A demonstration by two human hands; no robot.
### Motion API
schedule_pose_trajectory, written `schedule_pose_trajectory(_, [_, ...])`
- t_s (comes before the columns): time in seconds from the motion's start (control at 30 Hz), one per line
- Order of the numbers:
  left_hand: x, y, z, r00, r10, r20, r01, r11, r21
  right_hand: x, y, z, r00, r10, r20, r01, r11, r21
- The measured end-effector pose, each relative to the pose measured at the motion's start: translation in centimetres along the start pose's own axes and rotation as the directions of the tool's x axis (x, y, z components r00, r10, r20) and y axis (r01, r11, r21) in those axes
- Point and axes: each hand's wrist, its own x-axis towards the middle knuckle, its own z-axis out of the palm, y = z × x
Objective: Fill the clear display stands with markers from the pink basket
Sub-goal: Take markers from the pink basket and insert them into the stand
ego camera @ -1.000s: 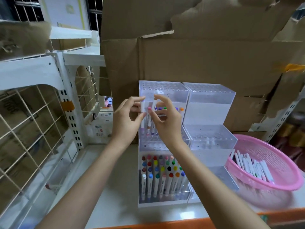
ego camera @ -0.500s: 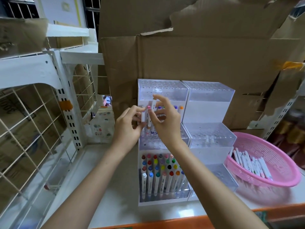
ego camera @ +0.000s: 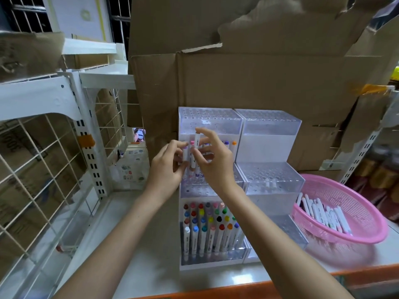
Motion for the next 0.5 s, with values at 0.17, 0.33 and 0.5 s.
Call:
schedule_pose_trajectory(0.17, [0.13, 0.01, -0.32, 0.999, 0.037, -0.012, -0.037, 0.999, -0.001, 0.18, 0.02, -0.23, 0.999, -0.010, 0.046, 0.010, 1.000, -0.002])
schedule_pose_trajectory(0.33, [0.09, 0.10, -0.40, 0.999, 0.048, -0.019, -0.048, 0.999, 0.003, 0.32, 0.17, -0.41, 0.993, -0.058, 0.107, 0.062, 0.998, -0.028])
schedule_pose_trajectory(0.5, [0.11, 0.00, -0.72, 0.997, 0.072, -0.037, -0.071, 0.997, 0.008, 0.02, -0.06, -0.73, 0.993, -0.033, 0.115, 0.033, 0.999, -0.003])
